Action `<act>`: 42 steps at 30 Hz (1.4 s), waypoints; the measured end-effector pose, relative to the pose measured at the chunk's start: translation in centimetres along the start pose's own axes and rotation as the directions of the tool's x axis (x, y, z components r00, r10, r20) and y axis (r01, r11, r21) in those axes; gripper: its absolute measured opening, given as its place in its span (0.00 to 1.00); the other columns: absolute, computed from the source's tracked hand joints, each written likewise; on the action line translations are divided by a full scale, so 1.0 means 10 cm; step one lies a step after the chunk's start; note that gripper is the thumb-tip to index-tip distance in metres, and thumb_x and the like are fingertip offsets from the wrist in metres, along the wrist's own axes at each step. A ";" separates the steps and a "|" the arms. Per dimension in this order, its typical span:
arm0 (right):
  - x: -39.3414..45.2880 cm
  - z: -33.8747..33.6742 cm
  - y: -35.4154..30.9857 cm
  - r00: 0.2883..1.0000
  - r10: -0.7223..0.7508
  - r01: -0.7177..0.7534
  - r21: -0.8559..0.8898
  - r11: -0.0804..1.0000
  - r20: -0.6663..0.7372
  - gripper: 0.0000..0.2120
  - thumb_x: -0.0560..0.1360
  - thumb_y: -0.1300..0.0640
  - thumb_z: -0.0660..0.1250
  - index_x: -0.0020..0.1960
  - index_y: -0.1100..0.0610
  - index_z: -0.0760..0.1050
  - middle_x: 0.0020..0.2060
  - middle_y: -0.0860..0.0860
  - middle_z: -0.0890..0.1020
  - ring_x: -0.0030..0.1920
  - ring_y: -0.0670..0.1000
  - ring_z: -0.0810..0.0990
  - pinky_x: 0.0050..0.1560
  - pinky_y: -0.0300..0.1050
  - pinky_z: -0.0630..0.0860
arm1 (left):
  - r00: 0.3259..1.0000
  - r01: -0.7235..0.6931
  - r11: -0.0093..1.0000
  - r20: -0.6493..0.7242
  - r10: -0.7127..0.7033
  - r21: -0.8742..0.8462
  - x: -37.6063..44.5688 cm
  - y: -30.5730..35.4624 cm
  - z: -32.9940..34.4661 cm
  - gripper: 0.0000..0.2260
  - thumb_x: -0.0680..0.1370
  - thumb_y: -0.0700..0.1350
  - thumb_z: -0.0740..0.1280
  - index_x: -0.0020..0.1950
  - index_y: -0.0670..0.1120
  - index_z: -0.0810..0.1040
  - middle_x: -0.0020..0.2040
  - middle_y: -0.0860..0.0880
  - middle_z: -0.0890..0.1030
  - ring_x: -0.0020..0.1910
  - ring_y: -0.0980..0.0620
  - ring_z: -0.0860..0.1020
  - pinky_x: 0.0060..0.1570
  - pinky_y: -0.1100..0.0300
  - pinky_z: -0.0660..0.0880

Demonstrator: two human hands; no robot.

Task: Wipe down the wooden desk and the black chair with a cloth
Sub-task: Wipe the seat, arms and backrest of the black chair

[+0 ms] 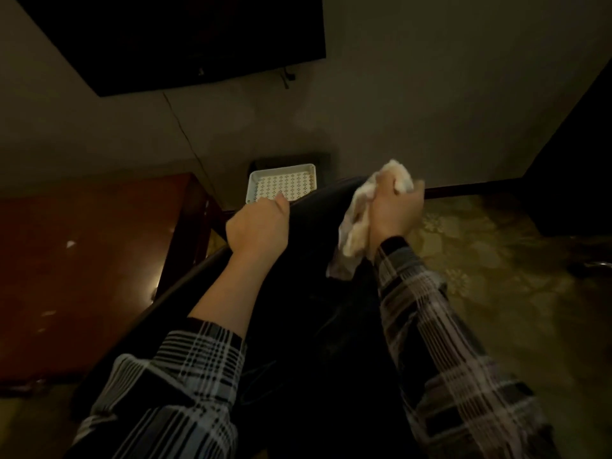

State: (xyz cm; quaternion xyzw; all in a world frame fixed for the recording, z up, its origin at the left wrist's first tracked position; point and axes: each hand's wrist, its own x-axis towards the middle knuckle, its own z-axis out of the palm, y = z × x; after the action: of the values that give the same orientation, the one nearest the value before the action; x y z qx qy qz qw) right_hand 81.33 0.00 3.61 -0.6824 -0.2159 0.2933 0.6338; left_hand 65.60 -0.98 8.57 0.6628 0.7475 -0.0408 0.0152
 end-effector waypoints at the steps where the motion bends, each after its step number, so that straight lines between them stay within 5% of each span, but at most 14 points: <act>1: 0.00 0.08 -0.05 0.999 -0.031 0.032 -0.067 0.997 0.016 0.11 0.74 0.50 0.67 0.47 0.55 0.67 0.41 0.48 0.76 0.40 0.47 0.76 0.40 0.39 0.70 | 1.000 0.009 0.999 -0.005 -0.010 -0.036 -0.03 -0.07 -0.01 0.18 0.82 0.43 0.51 0.73 0.48 0.63 0.46 0.46 0.74 0.41 0.48 0.73 0.33 0.56 0.68; 5: -0.28 0.40 -0.12 0.961 -0.214 0.269 -0.398 0.877 0.178 0.15 0.71 0.45 0.67 0.48 0.53 0.68 0.46 0.51 0.75 0.47 0.53 0.75 0.46 0.50 0.73 | 0.990 0.078 0.993 0.129 -0.066 -0.091 -0.10 -0.53 0.00 0.15 0.83 0.46 0.50 0.64 0.42 0.69 0.55 0.41 0.76 0.53 0.41 0.75 0.47 0.49 0.72; 8: -0.63 0.55 -0.13 0.847 -0.343 0.518 -0.480 0.708 0.407 0.18 0.72 0.45 0.67 0.56 0.54 0.70 0.51 0.53 0.75 0.53 0.56 0.74 0.50 0.51 0.71 | 0.957 0.196 0.898 0.275 -0.088 -0.394 -0.23 -0.88 -0.06 0.24 0.83 0.53 0.47 0.43 0.42 0.75 0.47 0.39 0.78 0.51 0.39 0.76 0.51 0.51 0.70; 10: -1.00 0.59 -0.15 0.766 -0.348 0.609 -0.433 0.665 0.541 0.21 0.72 0.45 0.67 0.61 0.54 0.70 0.55 0.54 0.74 0.56 0.56 0.73 0.51 0.50 0.70 | 0.933 0.247 0.832 0.355 -0.066 -0.496 -0.38 -1.06 -0.10 0.22 0.84 0.50 0.47 0.45 0.41 0.76 0.52 0.37 0.77 0.55 0.38 0.75 0.53 0.52 0.69; 13: -1.79 0.46 -0.01 0.605 -0.332 0.668 -0.236 0.706 0.723 0.20 0.71 0.47 0.68 0.59 0.54 0.71 0.53 0.53 0.74 0.54 0.56 0.73 0.48 0.49 0.69 | 0.907 0.411 0.593 0.375 -0.191 -0.693 -0.67 -1.32 -0.09 0.16 0.84 0.43 0.48 0.60 0.43 0.74 0.64 0.37 0.73 0.61 0.40 0.72 0.57 0.52 0.68; 15: -2.19 0.28 0.08 0.474 -0.336 0.698 -0.115 0.707 0.814 0.14 0.71 0.48 0.69 0.52 0.53 0.71 0.48 0.52 0.74 0.50 0.55 0.74 0.45 0.48 0.68 | 0.921 0.375 0.295 0.318 -0.224 -0.878 -0.90 -1.51 -0.05 0.16 0.84 0.45 0.49 0.55 0.45 0.76 0.62 0.38 0.75 0.54 0.44 0.76 0.50 0.54 0.71; 17: -2.21 0.30 0.02 0.506 -0.303 0.635 -0.110 0.765 0.808 0.12 0.71 0.49 0.69 0.45 0.51 0.67 0.44 0.50 0.74 0.47 0.54 0.75 0.41 0.46 0.67 | 0.906 0.357 0.098 0.318 -0.280 -0.929 -1.09 -1.66 0.00 0.22 0.84 0.53 0.46 0.56 0.44 0.77 0.59 0.39 0.76 0.56 0.42 0.75 0.45 0.56 0.70; 21: -1.93 0.69 -0.30 0.675 -0.197 0.553 -0.311 0.773 0.711 0.13 0.72 0.46 0.67 0.46 0.54 0.68 0.43 0.52 0.77 0.46 0.55 0.77 0.40 0.46 0.68 | 0.933 0.274 0.158 0.222 -0.285 -0.949 -1.39 -1.77 0.01 0.27 0.80 0.62 0.43 0.57 0.49 0.76 0.57 0.45 0.77 0.54 0.48 0.76 0.46 0.57 0.70; 25: -2.65 0.56 -0.24 0.429 -0.240 0.805 -0.248 0.539 0.871 0.15 0.72 0.45 0.68 0.53 0.52 0.69 0.49 0.52 0.75 0.49 0.52 0.75 0.43 0.46 0.69 | 0.945 0.157 0.005 0.149 -0.293 -0.988 -1.62 -1.93 0.06 0.29 0.80 0.63 0.42 0.65 0.48 0.73 0.53 0.50 0.79 0.53 0.51 0.77 0.46 0.59 0.72; 27: -3.09 0.30 -0.12 0.362 -0.243 0.791 -0.159 0.590 0.900 0.15 0.71 0.46 0.69 0.51 0.50 0.69 0.48 0.49 0.75 0.47 0.49 0.74 0.43 0.44 0.70 | 0.921 0.140 -0.089 0.163 -0.355 -0.986 -1.74 -2.02 0.07 0.31 0.79 0.63 0.40 0.68 0.47 0.69 0.58 0.49 0.77 0.54 0.52 0.76 0.51 0.58 0.72; 30: -3.17 0.27 -0.12 0.447 -0.226 0.695 -0.177 0.697 0.866 0.14 0.71 0.48 0.70 0.44 0.49 0.64 0.43 0.48 0.74 0.42 0.48 0.72 0.36 0.39 0.63 | 0.913 0.112 -0.214 0.185 -0.364 -0.970 -1.94 -2.08 0.04 0.31 0.79 0.63 0.39 0.70 0.45 0.66 0.55 0.47 0.76 0.49 0.55 0.76 0.48 0.61 0.73; 34: -2.94 0.62 -0.24 0.596 -0.225 0.655 -0.304 0.692 0.771 0.14 0.71 0.47 0.67 0.45 0.51 0.63 0.45 0.52 0.76 0.46 0.55 0.76 0.40 0.44 0.65 | 0.922 0.110 -0.219 0.182 -0.342 -0.969 -2.11 -2.11 0.03 0.32 0.79 0.64 0.38 0.73 0.48 0.63 0.65 0.43 0.73 0.65 0.48 0.71 0.69 0.45 0.60; 39: -3.48 0.18 -0.06 0.414 -0.214 0.714 -0.170 0.679 0.885 0.15 0.70 0.48 0.70 0.51 0.52 0.69 0.49 0.50 0.76 0.49 0.51 0.76 0.47 0.49 0.73 | 0.916 0.067 -0.238 0.154 -0.371 -0.969 -2.26 -2.23 0.11 0.31 0.79 0.62 0.37 0.75 0.47 0.59 0.67 0.45 0.70 0.59 0.53 0.73 0.50 0.63 0.67; 42: -3.63 -0.09 0.04 0.349 -0.197 0.681 -0.103 0.725 0.916 0.15 0.69 0.47 0.71 0.46 0.51 0.67 0.47 0.49 0.76 0.46 0.49 0.75 0.44 0.46 0.70 | 0.892 0.038 -0.277 0.158 -0.424 -0.960 -2.38 -2.26 0.11 0.33 0.79 0.63 0.35 0.75 0.48 0.61 0.66 0.45 0.72 0.55 0.55 0.74 0.43 0.64 0.67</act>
State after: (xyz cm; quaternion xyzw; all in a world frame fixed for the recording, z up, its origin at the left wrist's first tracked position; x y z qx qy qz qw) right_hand 55.19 -24.89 7.79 -0.4832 -0.7468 0.3394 0.3060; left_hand 46.01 -27.26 10.23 0.2363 0.6035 0.6344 0.4212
